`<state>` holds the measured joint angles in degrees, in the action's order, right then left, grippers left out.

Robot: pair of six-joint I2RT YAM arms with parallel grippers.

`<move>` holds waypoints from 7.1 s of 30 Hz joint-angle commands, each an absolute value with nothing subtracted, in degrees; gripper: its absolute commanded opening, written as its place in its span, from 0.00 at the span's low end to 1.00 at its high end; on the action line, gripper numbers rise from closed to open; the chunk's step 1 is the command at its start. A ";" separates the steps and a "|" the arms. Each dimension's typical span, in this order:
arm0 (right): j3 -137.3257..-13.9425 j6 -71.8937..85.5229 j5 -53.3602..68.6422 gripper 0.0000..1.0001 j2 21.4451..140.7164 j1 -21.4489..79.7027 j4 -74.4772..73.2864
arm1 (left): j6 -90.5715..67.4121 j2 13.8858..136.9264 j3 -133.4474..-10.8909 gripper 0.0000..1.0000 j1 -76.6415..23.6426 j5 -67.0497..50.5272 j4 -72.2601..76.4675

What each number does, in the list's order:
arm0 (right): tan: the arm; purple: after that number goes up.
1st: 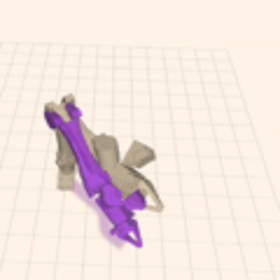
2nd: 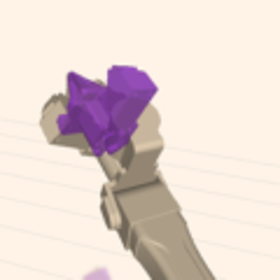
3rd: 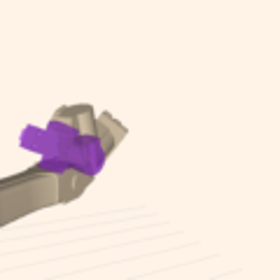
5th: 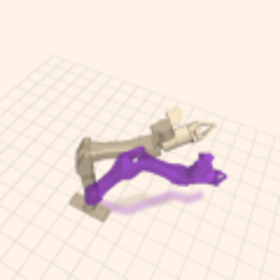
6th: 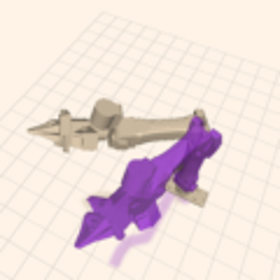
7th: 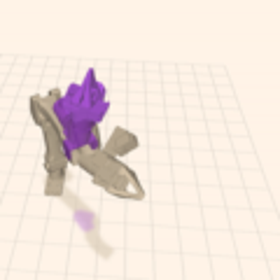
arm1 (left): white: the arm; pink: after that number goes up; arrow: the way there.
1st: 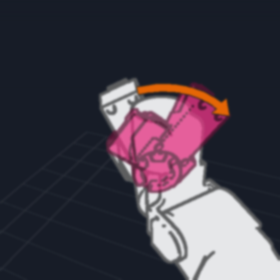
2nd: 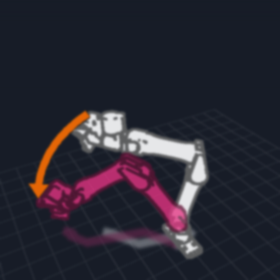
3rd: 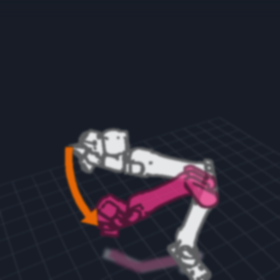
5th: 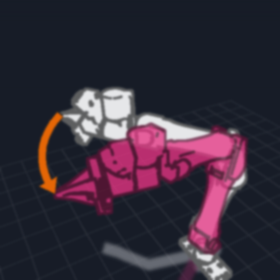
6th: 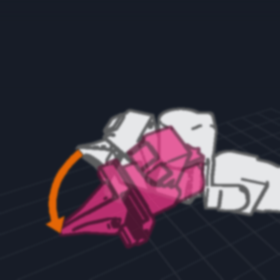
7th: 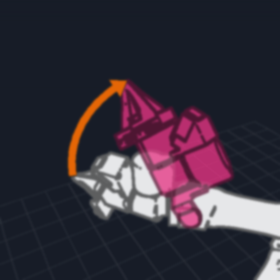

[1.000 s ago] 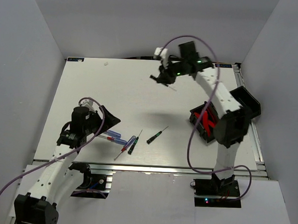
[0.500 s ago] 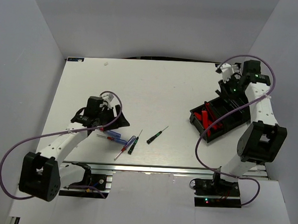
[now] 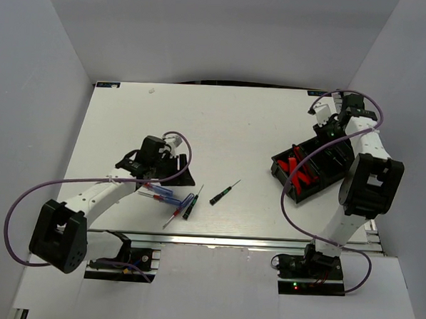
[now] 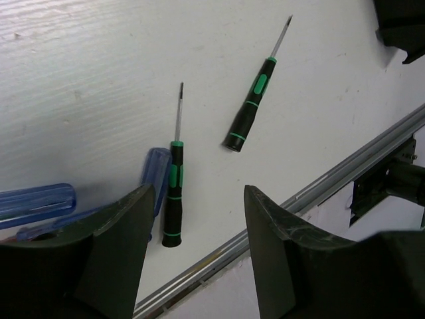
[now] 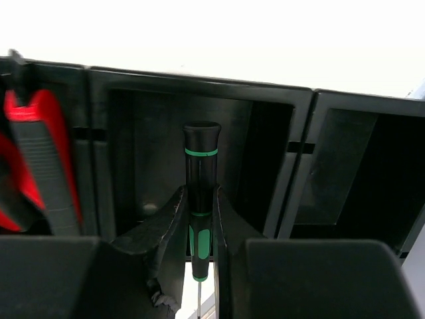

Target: Sort the tools into containers

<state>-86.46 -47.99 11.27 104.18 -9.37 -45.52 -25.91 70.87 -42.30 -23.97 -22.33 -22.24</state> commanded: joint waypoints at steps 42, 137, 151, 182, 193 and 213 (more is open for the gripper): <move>-73.65 -51.78 59.68 0.89 79.64 -9.23 -43.88 | -24.78 111.36 -78.92 0.00 -51.33 3.78 -40.96; -84.11 -39.64 16.61 0.44 102.30 -10.46 -31.11 | -31.29 63.97 -38.23 0.75 -35.60 -10.37 -21.80; -92.47 -52.03 48.69 0.62 97.92 -7.13 -53.88 | -27.60 77.07 -45.96 0.56 -38.32 -7.30 -26.63; -84.46 -47.11 53.09 0.63 92.73 -2.64 -50.10 | -29.62 90.44 -49.30 0.39 -45.00 2.90 -33.66; -81.84 -42.03 57.82 0.89 92.55 1.56 -48.97 | -28.39 86.31 -57.19 0.16 -45.00 -2.26 -30.95; -72.06 28.20 71.10 0.89 98.08 13.53 9.92 | -36.03 83.23 -66.09 0.00 -41.75 -17.23 -6.69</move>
